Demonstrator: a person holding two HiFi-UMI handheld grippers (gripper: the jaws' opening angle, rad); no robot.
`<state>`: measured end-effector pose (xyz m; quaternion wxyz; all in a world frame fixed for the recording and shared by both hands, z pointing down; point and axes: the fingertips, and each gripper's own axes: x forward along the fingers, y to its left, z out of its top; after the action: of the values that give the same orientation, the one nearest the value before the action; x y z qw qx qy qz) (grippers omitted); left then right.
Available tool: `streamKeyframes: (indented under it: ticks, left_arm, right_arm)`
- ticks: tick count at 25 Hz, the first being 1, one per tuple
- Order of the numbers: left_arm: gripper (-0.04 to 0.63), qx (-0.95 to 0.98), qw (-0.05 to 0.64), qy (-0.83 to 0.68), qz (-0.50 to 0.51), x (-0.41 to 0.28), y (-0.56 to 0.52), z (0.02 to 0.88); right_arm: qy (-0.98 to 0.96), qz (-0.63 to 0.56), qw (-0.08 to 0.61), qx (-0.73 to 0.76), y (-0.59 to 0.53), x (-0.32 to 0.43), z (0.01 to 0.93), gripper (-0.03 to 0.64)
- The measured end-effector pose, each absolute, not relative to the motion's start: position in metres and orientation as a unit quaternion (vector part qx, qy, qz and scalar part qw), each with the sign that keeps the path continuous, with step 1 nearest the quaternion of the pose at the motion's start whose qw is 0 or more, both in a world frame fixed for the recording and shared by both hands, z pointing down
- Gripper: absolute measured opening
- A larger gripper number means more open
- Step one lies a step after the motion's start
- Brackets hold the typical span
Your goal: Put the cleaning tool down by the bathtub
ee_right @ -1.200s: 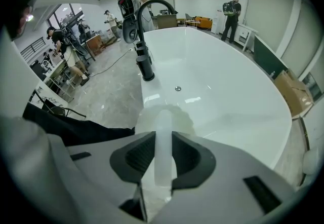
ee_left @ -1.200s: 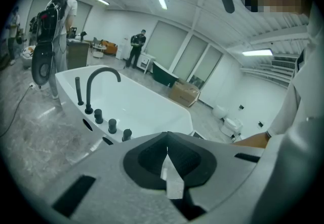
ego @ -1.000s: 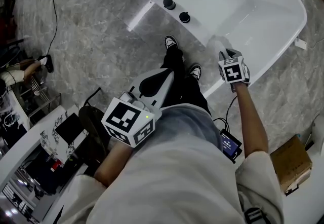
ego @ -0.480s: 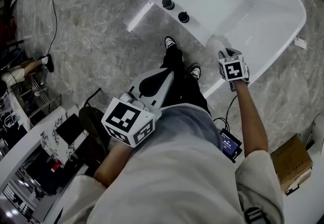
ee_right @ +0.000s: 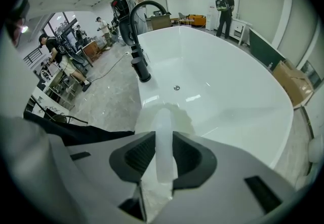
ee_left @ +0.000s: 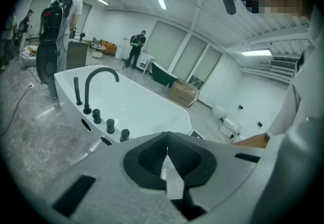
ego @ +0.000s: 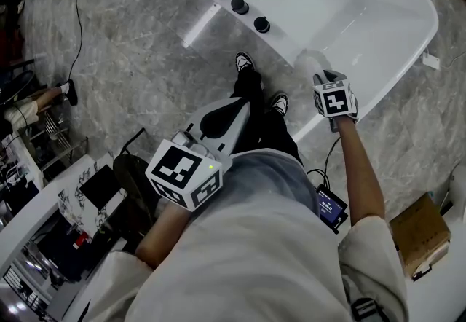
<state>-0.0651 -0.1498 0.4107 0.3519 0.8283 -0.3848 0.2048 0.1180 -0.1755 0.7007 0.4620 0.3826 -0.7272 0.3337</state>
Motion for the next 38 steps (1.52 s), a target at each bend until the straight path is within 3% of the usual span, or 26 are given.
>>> streamKeyframes:
  ticks: [38]
  left_arm:
    - [0.008, 0.850, 0.332, -0.367, 0.181, -0.045, -0.123, 0.392]
  right_arm:
    - [-0.741, 0.325, 0.415, 0.416, -0.158, 0.128, 0.654, 0.089]
